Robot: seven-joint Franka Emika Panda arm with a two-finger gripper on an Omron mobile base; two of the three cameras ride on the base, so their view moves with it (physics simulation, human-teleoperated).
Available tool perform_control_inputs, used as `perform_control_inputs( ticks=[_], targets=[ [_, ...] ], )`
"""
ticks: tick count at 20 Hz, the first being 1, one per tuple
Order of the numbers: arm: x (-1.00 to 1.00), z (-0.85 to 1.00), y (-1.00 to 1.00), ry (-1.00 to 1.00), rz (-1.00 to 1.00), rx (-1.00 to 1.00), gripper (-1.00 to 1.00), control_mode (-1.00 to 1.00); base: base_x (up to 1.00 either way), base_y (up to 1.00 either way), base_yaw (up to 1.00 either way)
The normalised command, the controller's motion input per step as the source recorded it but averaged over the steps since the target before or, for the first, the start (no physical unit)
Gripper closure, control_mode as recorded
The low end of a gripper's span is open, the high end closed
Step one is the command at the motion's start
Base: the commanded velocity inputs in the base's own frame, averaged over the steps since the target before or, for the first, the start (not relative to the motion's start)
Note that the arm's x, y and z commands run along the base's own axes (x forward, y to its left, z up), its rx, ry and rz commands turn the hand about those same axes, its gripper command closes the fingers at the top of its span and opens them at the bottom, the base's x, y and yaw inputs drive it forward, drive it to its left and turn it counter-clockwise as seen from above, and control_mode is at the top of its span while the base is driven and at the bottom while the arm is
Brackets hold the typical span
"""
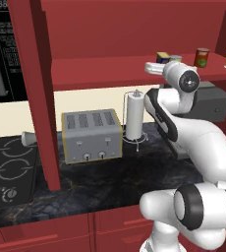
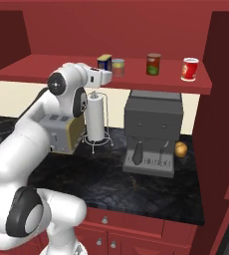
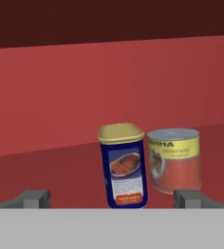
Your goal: Stack two cans on top of the other two cans in the cabinet.
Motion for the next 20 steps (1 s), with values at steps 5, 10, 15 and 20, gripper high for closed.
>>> perform_control_inputs(
  ticks=[5, 10, 15, 20],
  targets=[
    [0.02, 0.00, 0.00, 0.00, 0.04, 0.00, -1.00, -1.00, 0.00, 0.00, 0.00],
    [0.09, 0.00, -0.11, 0.00, 0.03, 0.00, -1.00, -1.00, 0.00, 0.00, 0.00],
    [0.10, 0.00, -0.17, 0.00, 0.03, 0.00, -1.00, -1.00, 0.00, 0.00, 0.00],
    [0.02, 0.00, -0.17, 0.00, 0.04, 0.00, -1.00, -1.00, 0.00, 0.00, 0.00]
  ],
)
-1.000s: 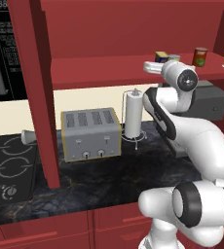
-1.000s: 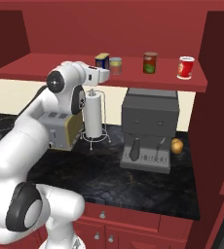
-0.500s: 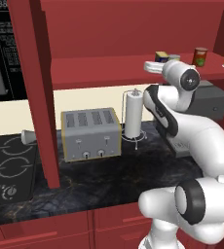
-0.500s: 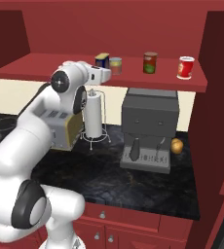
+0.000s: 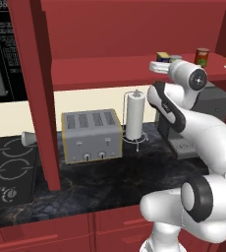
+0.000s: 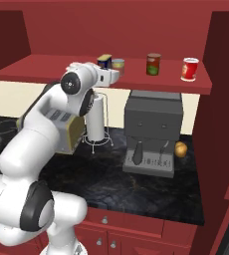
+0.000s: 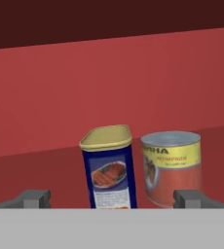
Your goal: Stack two cans on top of the other two cans in the cabinet.
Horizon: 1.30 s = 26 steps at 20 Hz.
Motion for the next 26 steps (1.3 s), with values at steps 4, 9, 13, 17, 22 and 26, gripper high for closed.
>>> perform_control_inputs(
  ticks=[4, 9, 13, 17, 22, 26],
  targets=[
    [0.00, 0.00, -0.01, 0.00, 0.02, 0.00, -1.00, -1.00, 0.00, 0.00, 0.00],
    [0.00, 0.00, 0.00, 0.00, 0.01, 0.00, -1.00, -1.00, 0.00, 0.00, 0.00],
    [0.01, 0.00, 0.00, 0.00, 0.00, 0.00, -1.00, -1.00, 0.00, 0.00, 0.00],
    [0.04, 0.00, 0.01, 0.00, 0.00, 0.00, -1.00, -1.00, 0.00, 0.00, 0.00],
    [0.01, 0.00, 0.08, 0.00, 0.00, 0.00, -1.00, -1.00, 0.00, 0.00, 0.00],
    [0.04, 0.00, 0.06, 0.00, 0.00, 0.00, -1.00, -1.00, 0.00, 0.00, 0.00]
  ],
)
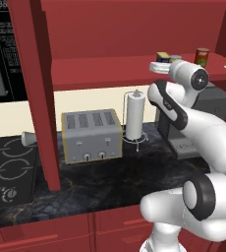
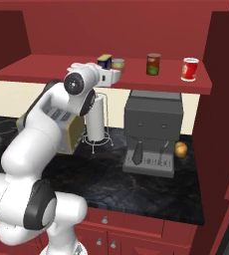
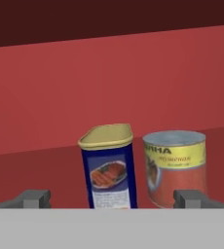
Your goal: Stack two cans on top of the other two cans in the cabinet.
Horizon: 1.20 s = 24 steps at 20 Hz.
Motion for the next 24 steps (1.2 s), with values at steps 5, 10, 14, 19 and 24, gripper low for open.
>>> perform_control_inputs(
  ticks=[5, 10, 14, 19, 24],
  targets=[
    [0.11, 0.00, 0.02, 0.00, 0.00, 0.00, -1.00, -1.00, 0.00, 0.00, 0.00],
    [0.14, 0.00, 0.00, 0.00, 0.00, 0.00, -1.00, -1.00, 0.00, 0.00, 0.00],
    [0.10, 0.00, 0.00, 0.00, 0.00, 0.00, -1.00, -1.00, 0.00, 0.00, 0.00],
    [0.09, 0.00, 0.00, 0.00, 0.00, 0.00, -1.00, -1.00, 0.00, 0.00, 0.00],
    [0.11, 0.00, 0.00, 0.00, 0.00, 0.00, -1.00, -1.00, 0.00, 0.00, 0.00]
  ],
)
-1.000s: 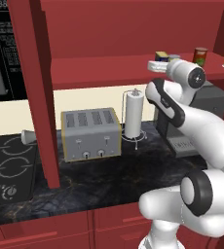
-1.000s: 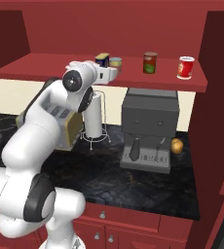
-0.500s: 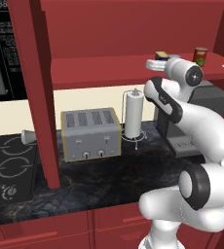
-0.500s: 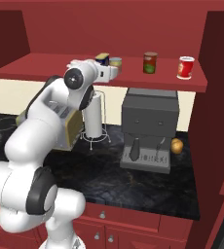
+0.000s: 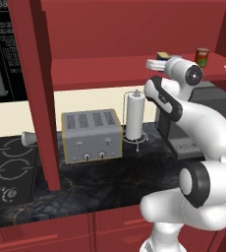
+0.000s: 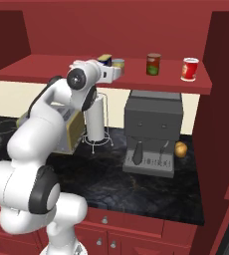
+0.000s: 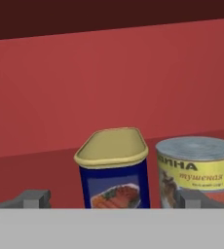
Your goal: Stack two cans on top of the other two cans in the cabinet.
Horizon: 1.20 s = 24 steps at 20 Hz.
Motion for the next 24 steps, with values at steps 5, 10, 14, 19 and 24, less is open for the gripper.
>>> perform_control_inputs(
  ticks=[5, 10, 14, 19, 24],
  targets=[
    [0.07, 0.00, 0.00, 0.00, 0.00, 0.00, -1.00, -1.00, 0.00, 0.00, 0.00],
    [0.04, 0.00, 0.00, 0.00, 0.00, 0.00, -1.00, -1.00, 0.00, 0.00, 0.00],
    [0.03, 0.00, 0.00, 0.00, 0.00, 0.00, -1.00, -1.00, 0.00, 0.00, 0.00],
    [0.03, 0.00, 0.00, 0.00, 0.00, 0.00, -1.00, -1.00, 0.00, 0.00, 0.00],
    [0.00, 0.00, 0.00, 0.00, 0.00, 0.00, -1.00, -1.00, 0.00, 0.00, 0.00]
  ],
)
